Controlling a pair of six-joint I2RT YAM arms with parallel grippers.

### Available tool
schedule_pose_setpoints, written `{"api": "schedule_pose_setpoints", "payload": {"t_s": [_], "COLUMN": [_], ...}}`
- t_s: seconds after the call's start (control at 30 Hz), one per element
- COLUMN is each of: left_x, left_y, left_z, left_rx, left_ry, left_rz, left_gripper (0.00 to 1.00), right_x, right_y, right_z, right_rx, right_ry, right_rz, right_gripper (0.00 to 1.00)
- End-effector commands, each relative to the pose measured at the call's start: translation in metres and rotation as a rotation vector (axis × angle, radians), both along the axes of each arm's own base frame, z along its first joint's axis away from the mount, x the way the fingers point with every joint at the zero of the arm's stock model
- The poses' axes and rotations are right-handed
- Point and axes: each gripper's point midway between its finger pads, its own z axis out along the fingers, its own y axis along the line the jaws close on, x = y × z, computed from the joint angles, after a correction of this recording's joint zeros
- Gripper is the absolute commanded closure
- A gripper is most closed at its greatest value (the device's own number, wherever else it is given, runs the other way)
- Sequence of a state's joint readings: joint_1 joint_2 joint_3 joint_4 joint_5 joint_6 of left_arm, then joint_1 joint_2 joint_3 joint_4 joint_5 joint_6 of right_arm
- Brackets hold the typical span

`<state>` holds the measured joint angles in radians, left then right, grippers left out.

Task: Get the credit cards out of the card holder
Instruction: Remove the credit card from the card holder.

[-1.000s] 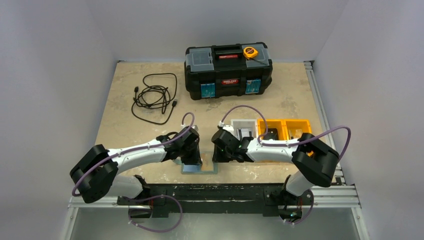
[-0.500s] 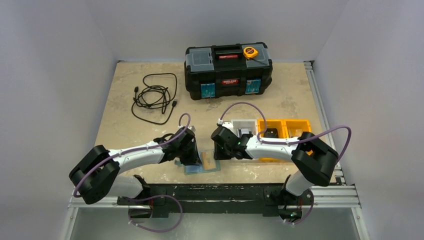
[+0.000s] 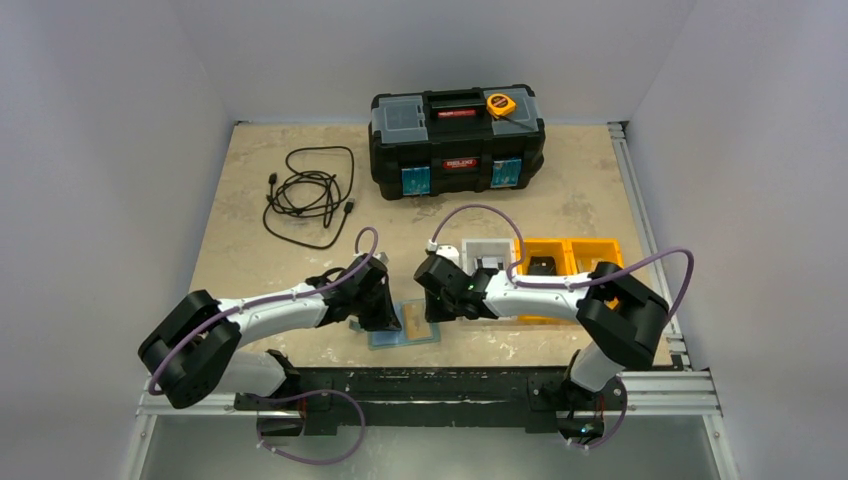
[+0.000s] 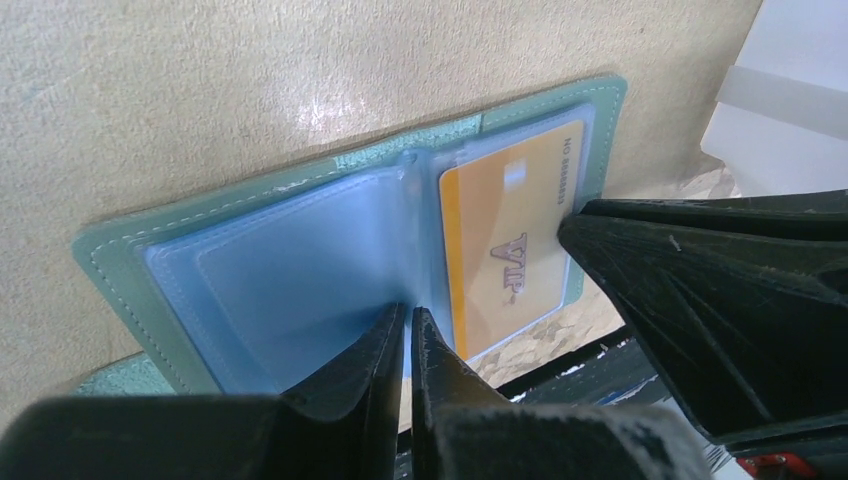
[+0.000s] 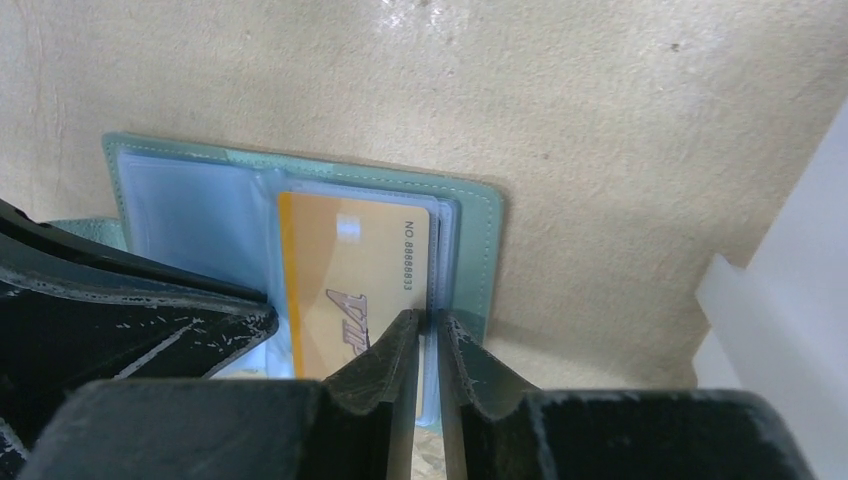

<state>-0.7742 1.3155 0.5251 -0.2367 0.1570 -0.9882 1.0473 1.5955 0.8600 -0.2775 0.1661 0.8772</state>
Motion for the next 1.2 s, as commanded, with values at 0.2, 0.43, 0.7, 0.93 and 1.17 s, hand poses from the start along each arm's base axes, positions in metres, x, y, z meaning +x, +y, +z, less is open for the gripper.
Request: {"api": "schedule_pose_setpoints", "payload": {"t_s": [0.2,0.43,0.7,0.93,1.17], "left_x": [0.002,0.004,0.005,0.005,0.003], "left_y": [-0.001,0.001,0.000,0.004,0.012], "left_z": [-0.007,0.009,0.032,0.019,-0.003], "left_rx": [-0.009,-0.042,-0.152,-0.137,-0.106], "left_ry": [0.009,-0.007,-0.038,-0.009,0.020], "left_rz": [0.013,0.034,0.076,0.089,0.115], "left_gripper": [0.95,0.90,0.86,0.87,0.88], "right_x": [0.000,-0.011,-0.017,-0.018,-0.019], "right_y": [0.015,0.006,0.000,0.001,-0.001], "right_z": [-0.005,-0.022,-0.033,-0.034,-0.034], "right_rx": [-0.019,-0.046,-0.055,-0.052,-0.056], "right_ry": [-0.004,0.050,0.075,0.080,0.080], "right_rz": [0.025,0.011,0.005,0.007,0.006], "right_gripper": [0.91,0.92,0.95,0.95,0.96]}}
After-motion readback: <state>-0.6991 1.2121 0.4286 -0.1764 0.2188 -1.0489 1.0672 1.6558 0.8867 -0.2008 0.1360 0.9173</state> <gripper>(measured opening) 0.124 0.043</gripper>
